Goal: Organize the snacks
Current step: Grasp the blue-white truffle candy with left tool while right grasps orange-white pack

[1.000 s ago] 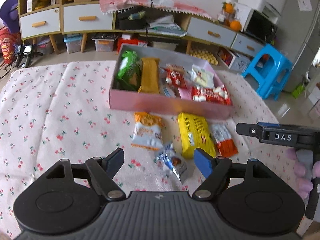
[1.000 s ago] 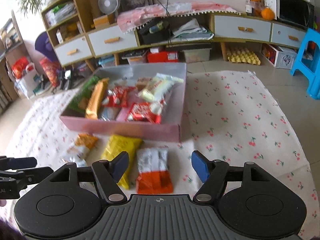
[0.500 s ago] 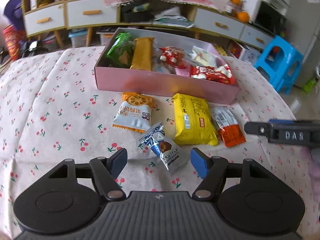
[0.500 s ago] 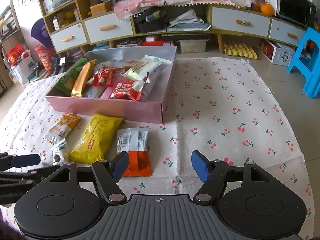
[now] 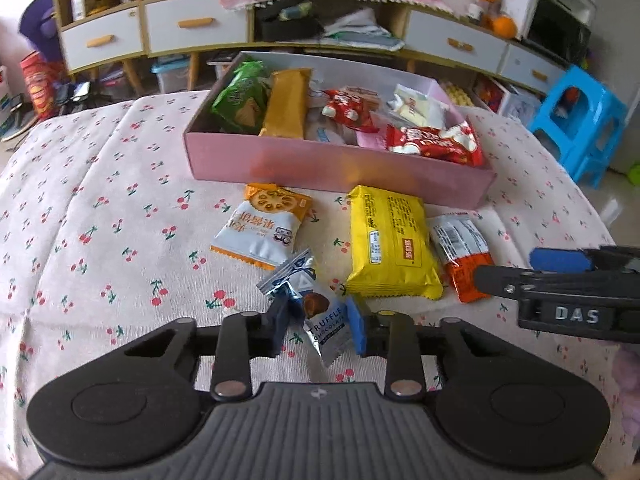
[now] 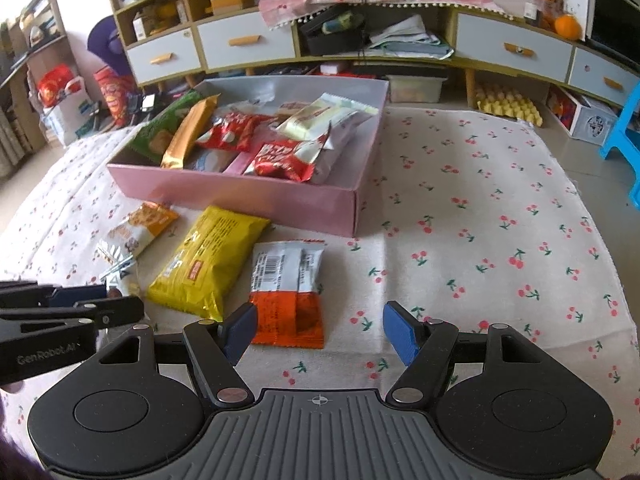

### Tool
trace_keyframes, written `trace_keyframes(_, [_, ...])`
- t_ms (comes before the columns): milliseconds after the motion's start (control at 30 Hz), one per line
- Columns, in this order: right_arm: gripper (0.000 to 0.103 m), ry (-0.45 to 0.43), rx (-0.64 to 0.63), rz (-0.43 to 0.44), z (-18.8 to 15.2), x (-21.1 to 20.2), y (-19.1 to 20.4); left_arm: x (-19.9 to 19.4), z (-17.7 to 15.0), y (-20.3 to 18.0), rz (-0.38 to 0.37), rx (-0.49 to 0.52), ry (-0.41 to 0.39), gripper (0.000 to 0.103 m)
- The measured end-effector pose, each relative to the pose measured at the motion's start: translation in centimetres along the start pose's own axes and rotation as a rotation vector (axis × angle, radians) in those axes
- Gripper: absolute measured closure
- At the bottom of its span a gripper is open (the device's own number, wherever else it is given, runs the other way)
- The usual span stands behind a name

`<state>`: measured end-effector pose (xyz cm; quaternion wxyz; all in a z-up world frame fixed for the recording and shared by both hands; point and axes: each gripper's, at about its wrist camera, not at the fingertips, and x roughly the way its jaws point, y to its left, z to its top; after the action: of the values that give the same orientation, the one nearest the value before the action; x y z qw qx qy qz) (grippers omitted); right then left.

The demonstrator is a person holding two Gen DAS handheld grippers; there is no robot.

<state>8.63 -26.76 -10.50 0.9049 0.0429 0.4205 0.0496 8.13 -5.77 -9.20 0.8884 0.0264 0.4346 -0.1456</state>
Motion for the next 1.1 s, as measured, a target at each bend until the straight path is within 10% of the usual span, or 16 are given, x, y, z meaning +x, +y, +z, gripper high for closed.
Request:
trace_keyframes(433, [0.034,0.028,-0.060,-0.042,0.2,1.7,2.2,-0.9,0.7,2.1,-0.086,0.040,0.056,0.089])
trace_keyframes(733, [0.046,0.020,0.017,-0.042,1.1,2.1,1.9,-0.4,0.8,2.2,-0.122,-0.058,0.055,0.076])
trace_keyframes(1100, [0.045,0.010,0.075,-0.036,1.7,2.4,2.2,0.5,1.0,1.0,-0.019,-0.157,0.035,0.074])
